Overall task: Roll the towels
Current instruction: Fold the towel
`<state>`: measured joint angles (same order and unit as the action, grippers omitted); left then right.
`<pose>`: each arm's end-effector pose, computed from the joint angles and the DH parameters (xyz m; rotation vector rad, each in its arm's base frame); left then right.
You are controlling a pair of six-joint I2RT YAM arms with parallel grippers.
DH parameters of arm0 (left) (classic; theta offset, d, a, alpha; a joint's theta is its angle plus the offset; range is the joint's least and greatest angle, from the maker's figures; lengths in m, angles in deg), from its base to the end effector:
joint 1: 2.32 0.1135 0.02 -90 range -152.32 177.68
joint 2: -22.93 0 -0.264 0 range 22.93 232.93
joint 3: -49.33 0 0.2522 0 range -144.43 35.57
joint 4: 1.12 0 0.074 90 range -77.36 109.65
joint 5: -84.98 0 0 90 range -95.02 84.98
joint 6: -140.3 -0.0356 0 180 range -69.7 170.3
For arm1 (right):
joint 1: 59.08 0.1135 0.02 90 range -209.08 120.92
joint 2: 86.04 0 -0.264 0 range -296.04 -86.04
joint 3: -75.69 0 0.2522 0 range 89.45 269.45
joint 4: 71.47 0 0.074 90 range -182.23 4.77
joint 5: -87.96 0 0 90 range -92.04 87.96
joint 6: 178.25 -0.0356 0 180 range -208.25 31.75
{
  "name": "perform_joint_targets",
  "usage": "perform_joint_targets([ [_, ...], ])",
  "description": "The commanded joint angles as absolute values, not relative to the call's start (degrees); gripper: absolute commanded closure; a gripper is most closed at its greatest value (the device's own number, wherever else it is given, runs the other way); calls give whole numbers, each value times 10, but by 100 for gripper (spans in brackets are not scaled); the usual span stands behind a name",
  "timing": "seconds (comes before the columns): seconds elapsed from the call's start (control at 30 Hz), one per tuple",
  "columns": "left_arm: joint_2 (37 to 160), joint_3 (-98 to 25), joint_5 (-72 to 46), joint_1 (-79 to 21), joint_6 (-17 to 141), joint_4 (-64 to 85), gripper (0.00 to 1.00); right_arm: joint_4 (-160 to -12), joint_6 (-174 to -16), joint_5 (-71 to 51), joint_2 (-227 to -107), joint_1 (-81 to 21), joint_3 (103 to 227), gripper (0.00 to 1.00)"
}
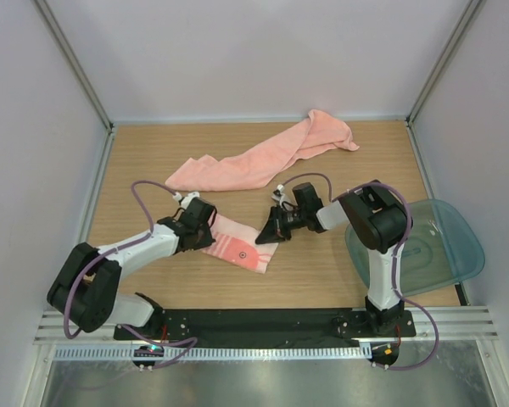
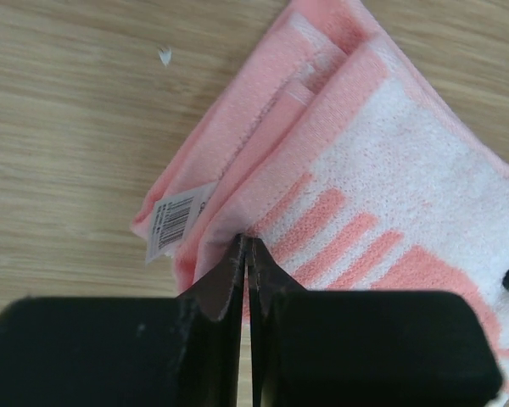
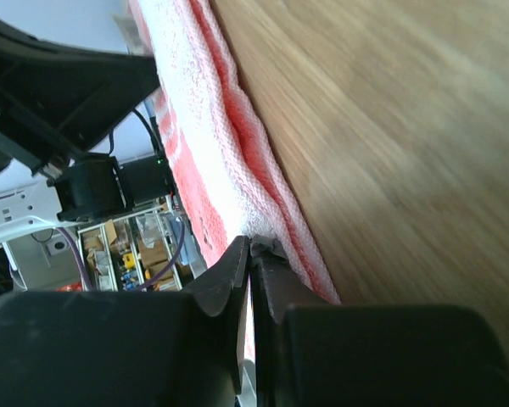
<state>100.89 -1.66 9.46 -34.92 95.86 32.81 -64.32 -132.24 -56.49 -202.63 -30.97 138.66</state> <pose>0.2091 -0.1231 0.1625 -0.3767 2.5610 -0.1682 0.2977 0.1919 0.0779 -0.1677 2.6157 1.6712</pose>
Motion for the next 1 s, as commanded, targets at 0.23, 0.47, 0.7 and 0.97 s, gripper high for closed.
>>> perform_joint_targets([
  [0.23,997,-69,79,-317,900,322,93,-692,-1307,-525,-1965,-304,1390,75],
  [0.47,923,-145,103,-319,877,430,80,-879,-1254,-463,-1855,-299,1514,46],
  [0.7,816,-231,83,-319,826,439,69,-1035,-1177,-268,-1672,-270,1555,37],
  [0.97,748,-128,-80,-319,871,351,0,-1048,-1197,-194,-1548,-266,1474,32],
])
